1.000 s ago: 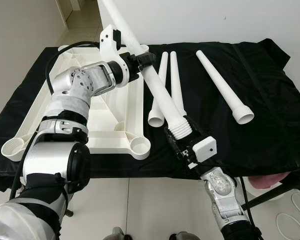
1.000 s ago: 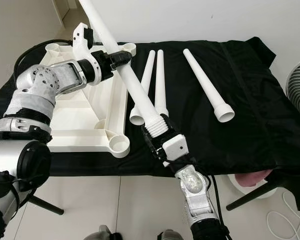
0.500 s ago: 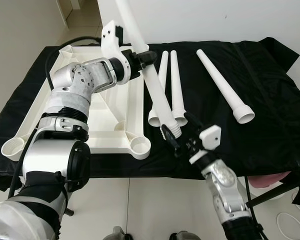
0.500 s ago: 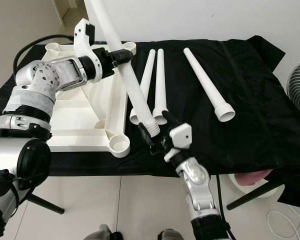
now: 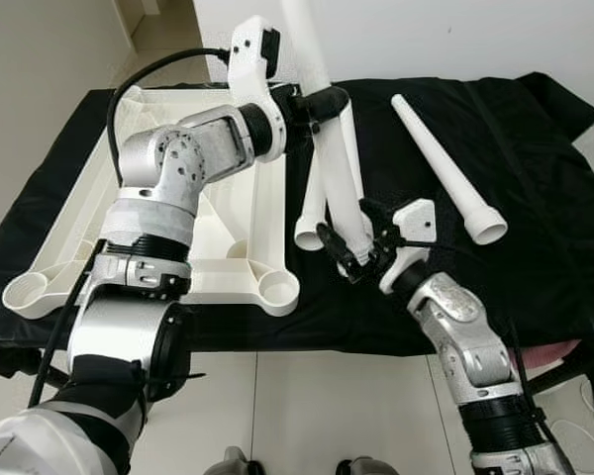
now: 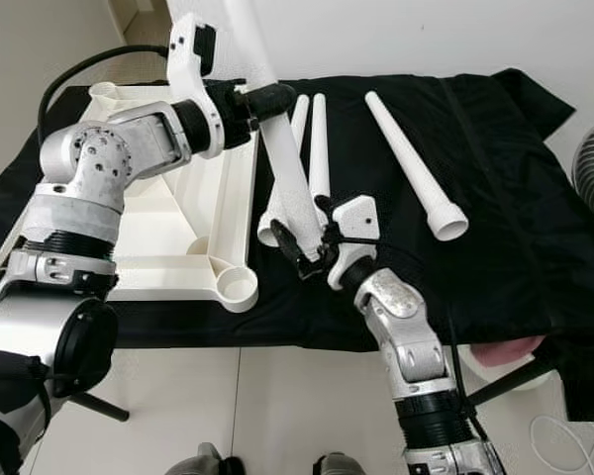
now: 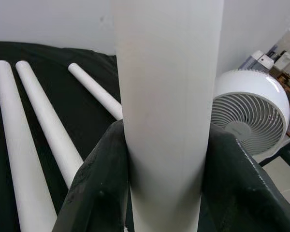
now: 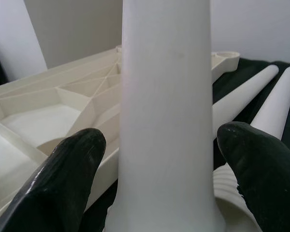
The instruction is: Building children table
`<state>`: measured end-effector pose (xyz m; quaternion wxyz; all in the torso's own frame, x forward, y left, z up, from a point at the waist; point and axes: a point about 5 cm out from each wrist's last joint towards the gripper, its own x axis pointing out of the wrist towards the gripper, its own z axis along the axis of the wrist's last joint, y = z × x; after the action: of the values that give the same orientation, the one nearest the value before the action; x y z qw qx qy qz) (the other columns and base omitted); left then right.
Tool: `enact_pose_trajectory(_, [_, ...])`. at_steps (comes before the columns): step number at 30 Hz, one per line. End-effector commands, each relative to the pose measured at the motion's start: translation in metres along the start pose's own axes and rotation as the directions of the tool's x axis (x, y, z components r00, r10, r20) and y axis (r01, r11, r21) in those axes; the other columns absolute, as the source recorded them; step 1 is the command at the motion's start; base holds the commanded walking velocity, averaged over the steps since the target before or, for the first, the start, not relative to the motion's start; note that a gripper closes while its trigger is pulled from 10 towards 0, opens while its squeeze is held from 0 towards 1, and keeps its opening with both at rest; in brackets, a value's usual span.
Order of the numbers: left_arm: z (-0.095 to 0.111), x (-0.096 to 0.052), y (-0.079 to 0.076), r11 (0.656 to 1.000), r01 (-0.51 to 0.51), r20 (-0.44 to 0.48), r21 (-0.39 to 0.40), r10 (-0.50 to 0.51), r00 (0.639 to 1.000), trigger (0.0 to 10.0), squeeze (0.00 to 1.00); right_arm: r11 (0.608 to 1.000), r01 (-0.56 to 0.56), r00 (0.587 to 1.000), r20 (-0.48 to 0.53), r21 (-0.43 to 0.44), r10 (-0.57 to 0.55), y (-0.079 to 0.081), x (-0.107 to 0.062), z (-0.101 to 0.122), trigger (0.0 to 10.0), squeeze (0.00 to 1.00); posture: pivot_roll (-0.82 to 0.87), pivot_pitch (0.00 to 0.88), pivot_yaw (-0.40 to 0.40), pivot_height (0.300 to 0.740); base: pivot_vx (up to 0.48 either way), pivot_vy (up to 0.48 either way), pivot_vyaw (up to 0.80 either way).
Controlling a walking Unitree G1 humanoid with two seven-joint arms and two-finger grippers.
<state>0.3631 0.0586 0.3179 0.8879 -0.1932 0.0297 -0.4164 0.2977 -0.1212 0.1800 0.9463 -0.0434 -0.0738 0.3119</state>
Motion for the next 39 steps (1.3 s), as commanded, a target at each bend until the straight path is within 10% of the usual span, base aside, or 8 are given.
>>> enact_pose_trajectory(1, [-0.001,-0.001,-0.006,0.999,0.040,-0.006,0.009,-0.040,0.999,10.0,0.00,0.999,-0.038,0.999,0.005,-0.007,0.038,0.005,0.005,0.008,10.0,0.00,-0.15,0.062,0.094,0.740,0.000,0.000,0.00])
enact_pose_trajectory(28, [-0.018,-0.002,-0.030,0.987,0.040,0.006,0.154,-0.042,0.999,10.0,0.00,0.995,-0.085,0.969,-0.226,0.056,0.095,-0.002,0.022,0.032,10.0,0.00,-0.14,0.043,0.069,0.740,0.000,0.000,0.00])
enact_pose_trajectory(30, [-0.017,-0.002,-0.032,0.987,0.044,0.008,0.157,-0.046,0.999,10.0,0.00,0.994,-0.087,0.967,-0.237,0.059,0.098,-0.002,0.022,0.033,4.7,0.00,-0.14,0.043,0.069,0.740,0.000,0.000,0.00])
enact_pose_trajectory(39, [-0.018,-0.002,-0.035,0.985,0.053,0.005,0.162,-0.054,0.999,10.0,0.00,0.995,-0.087,0.965,-0.245,0.053,0.097,-0.003,0.023,0.034,4.6,0.00,-0.14,0.040,0.069,0.740,0.000,0.000,0.00])
